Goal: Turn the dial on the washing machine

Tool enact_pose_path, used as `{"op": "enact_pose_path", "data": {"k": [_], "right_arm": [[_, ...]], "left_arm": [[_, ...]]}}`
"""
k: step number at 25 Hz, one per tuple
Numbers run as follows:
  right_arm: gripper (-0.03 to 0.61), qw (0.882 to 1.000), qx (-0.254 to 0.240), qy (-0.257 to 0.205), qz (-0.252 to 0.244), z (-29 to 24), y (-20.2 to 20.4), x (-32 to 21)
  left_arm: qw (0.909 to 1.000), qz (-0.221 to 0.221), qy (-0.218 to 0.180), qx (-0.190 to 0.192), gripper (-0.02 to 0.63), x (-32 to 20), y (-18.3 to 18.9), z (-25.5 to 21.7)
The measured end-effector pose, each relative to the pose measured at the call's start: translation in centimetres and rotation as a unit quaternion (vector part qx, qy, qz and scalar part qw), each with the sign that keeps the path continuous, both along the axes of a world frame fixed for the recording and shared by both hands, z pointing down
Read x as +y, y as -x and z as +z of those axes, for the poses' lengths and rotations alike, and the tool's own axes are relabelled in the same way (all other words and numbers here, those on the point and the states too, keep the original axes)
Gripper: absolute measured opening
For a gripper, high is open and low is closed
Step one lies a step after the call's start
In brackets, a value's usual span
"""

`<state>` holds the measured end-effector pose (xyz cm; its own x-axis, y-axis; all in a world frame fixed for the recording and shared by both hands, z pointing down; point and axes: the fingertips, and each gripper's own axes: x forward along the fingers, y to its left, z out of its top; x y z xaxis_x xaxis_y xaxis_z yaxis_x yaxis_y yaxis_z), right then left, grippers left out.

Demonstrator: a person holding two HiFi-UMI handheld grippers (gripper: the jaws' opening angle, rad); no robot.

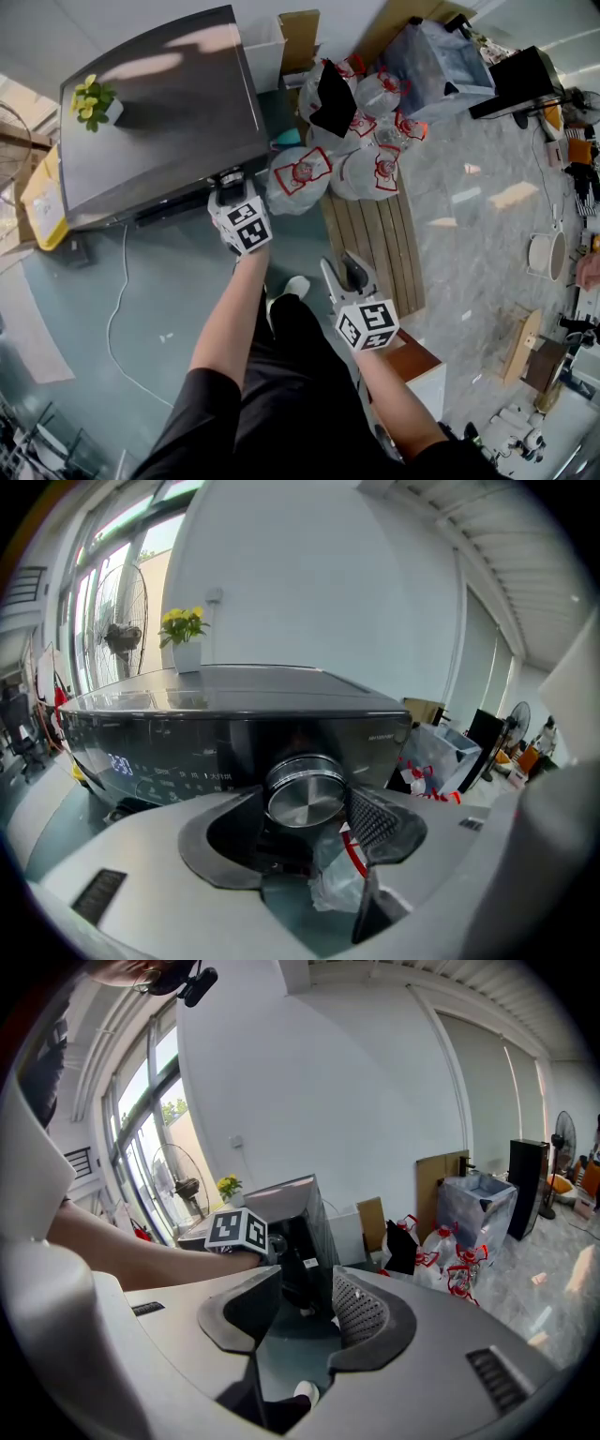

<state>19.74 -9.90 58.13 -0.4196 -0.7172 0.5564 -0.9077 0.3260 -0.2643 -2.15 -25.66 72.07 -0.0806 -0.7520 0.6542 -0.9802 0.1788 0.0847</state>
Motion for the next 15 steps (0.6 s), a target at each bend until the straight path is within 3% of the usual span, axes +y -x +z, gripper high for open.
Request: {"op": "enact_pose_path", "data": {"k": [10,15], "right_arm": [[0.16,1.0,-0.006,0.006,0.0,0.32,-0.04,0.27],[0.161,1.0,0.009,-0.002,-0.004,0.23,-0.04,0.13]], "left_arm": [[0.9995,-0.002,-0.023,0.021,0.269,0.1,0.21,-0.2],[0.9967,-0.02,-0.043,0.066,0.283,0.74,0.26,-0.59]]}}
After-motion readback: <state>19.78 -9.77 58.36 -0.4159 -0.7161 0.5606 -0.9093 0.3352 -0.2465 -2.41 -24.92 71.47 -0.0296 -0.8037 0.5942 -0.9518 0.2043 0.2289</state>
